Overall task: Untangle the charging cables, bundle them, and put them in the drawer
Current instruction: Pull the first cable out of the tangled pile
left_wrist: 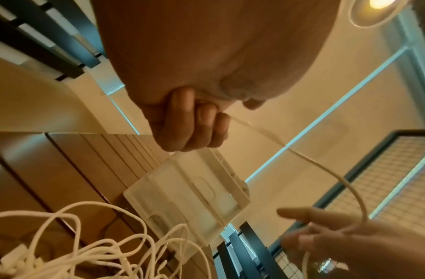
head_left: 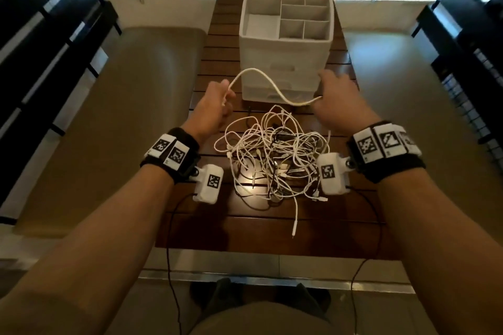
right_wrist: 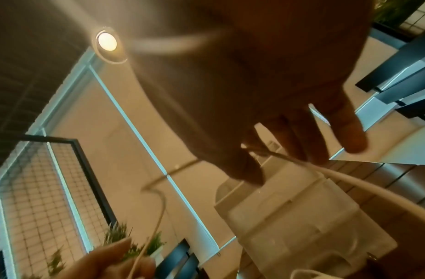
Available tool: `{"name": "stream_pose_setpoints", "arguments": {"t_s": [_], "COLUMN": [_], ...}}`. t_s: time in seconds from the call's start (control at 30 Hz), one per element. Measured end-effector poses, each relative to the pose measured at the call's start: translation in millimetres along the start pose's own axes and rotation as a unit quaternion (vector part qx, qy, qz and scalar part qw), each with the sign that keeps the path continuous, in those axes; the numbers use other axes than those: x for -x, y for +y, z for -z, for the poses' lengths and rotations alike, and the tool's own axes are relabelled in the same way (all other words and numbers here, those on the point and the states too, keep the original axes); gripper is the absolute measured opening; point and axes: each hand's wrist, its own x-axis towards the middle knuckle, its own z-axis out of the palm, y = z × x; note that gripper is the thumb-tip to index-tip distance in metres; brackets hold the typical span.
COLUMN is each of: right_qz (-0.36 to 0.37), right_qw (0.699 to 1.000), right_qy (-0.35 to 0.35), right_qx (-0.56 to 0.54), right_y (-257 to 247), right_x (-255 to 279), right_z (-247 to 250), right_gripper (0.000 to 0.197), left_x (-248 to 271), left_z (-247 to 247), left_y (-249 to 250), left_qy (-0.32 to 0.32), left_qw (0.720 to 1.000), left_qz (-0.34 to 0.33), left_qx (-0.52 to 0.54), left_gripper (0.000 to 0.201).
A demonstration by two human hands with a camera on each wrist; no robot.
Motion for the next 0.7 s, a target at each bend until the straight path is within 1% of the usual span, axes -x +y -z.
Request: {"name": "stream_pose_setpoints", "arguments": {"t_s": [0.03,0.07,0.1,0.13,0.17,0.2,0.23,0.27,0.3,0.33,0.37,0.4,0.43,0.47,0.5,0.53,0.57,0.6,0.63,0.67,0.7], "right_qz": [0.006,0.024,0.048,0.078,0.107,0.125,0.127,0.122,0.118,0.117,0.114,0.114,0.121,0.131,0.139,0.139,0.121,0.101,0.088,0.087,0.097], "right_qw": [0.999,0.996,0.991,0.988,0.986,0.983,0.974,0.961,0.95,0.95,0.959,0.969,0.975,0.977,0.975,0.969,0.959,0.943,0.928,0.92,0.917], "right_qy": [0.033,0.085,0.118,0.111,0.06,-0.032,-0.142,-0.231,-0.285,-0.288,-0.253,-0.2,-0.149,-0.113,-0.098,-0.099,-0.107,-0.115,-0.115,-0.109,-0.096], "right_qx": [-0.004,-0.02,-0.046,-0.078,-0.111,-0.131,-0.122,-0.09,-0.056,-0.041,-0.057,-0.088,-0.113,-0.123,-0.14,-0.179,-0.234,-0.294,-0.343,-0.366,-0.376], "right_y": [-1,-3,-5,-6,-6,-5,-4,-2,1,1,-4,-10,-19,-27,-34,-38,-41,-42,-40,-39,-37], "right_x": [3,6,9,11,13,17,22,27,32,33,33,29,24,20,14,10,8,8,9,10,11], "right_z": [-5,-8,-5,0,6,14,23,29,32,32,29,22,10,-5,-23,-38,-51,-59,-65,-68,-70], "right_gripper": [0.063,0.073,0.079,0.084,0.089,0.094,0.098,0.102,0.106,0.108,0.111,0.111,0.109,0.1,0.084,0.061,0.038,0.025,0.024,0.027,0.029], "left_x": [-1,-3,-5,-6,-8,-10,-10,-12,-13,-14,-14,-13,-12,-10,-8,-6,-5,-7,-8,-9,-9], "left_z": [-1,-2,-2,0,2,5,8,10,12,12,11,10,8,5,0,-5,-10,-12,-14,-16,-18], "left_y": [0,-1,0,1,4,8,14,19,23,27,29,33,36,39,41,44,46,47,48,48,48], "left_qy": [0.003,0.007,0.009,0.008,0.006,0.001,-0.007,-0.019,-0.035,-0.051,-0.068,-0.077,-0.079,-0.079,-0.079,-0.071,-0.051,-0.029,-0.015,-0.015,-0.033], "left_qw": [1.0,0.997,0.99,0.98,0.968,0.955,0.943,0.931,0.921,0.915,0.913,0.912,0.914,0.923,0.94,0.961,0.976,0.983,0.984,0.984,0.981], "left_qz": [-0.01,-0.033,-0.061,-0.087,-0.11,-0.124,-0.131,-0.129,-0.121,-0.109,-0.102,-0.11,-0.13,-0.16,-0.182,-0.189,-0.188,-0.183,-0.17,-0.156,-0.145], "left_qx": [-0.028,-0.075,-0.128,-0.18,-0.226,-0.268,-0.307,-0.342,-0.369,-0.384,-0.389,-0.389,-0.376,-0.342,-0.278,-0.189,-0.097,-0.015,0.046,0.086,0.121], "left_gripper": [0.026,0.02,0.016,0.015,0.017,0.02,0.024,0.029,0.033,0.037,0.039,0.039,0.038,0.037,0.036,0.034,0.03,0.026,0.022,0.019,0.019]}}
